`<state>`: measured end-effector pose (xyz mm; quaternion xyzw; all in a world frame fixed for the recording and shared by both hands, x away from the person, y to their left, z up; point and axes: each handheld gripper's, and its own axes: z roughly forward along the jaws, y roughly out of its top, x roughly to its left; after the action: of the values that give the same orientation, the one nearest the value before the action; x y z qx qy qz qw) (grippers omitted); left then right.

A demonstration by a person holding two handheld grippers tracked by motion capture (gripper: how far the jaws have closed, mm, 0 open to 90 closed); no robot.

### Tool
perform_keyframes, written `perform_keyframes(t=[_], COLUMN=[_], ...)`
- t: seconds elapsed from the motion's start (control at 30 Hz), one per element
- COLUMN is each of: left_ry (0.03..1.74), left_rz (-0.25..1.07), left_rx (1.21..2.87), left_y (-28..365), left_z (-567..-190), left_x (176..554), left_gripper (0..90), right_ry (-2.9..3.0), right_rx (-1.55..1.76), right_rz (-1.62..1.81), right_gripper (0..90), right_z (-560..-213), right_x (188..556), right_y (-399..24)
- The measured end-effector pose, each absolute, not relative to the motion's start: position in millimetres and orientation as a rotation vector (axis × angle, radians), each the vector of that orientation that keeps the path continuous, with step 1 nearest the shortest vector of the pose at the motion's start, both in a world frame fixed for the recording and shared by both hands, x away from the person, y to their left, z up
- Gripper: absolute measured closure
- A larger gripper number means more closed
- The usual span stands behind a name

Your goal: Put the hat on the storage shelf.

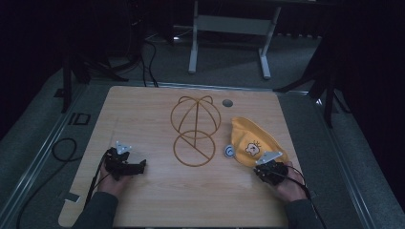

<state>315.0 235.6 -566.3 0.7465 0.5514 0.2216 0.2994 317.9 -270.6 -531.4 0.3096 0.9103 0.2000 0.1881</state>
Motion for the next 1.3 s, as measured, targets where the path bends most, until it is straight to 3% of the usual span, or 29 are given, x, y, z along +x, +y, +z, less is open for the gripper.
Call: perform_keyframes(t=[1.3], left_ry=[1.462], left_rz=[0.588], left_rx=[1.987], left_y=[235.9], left_z=[-566.2], left_x=[315.0], left_gripper=[2.2], right_ry=[2.545], right_rx=[0.817], right_rz=[0.762], right_gripper=[82.8], right_z=[-469.7], right_x=[333.7], right_y=[-256.6])
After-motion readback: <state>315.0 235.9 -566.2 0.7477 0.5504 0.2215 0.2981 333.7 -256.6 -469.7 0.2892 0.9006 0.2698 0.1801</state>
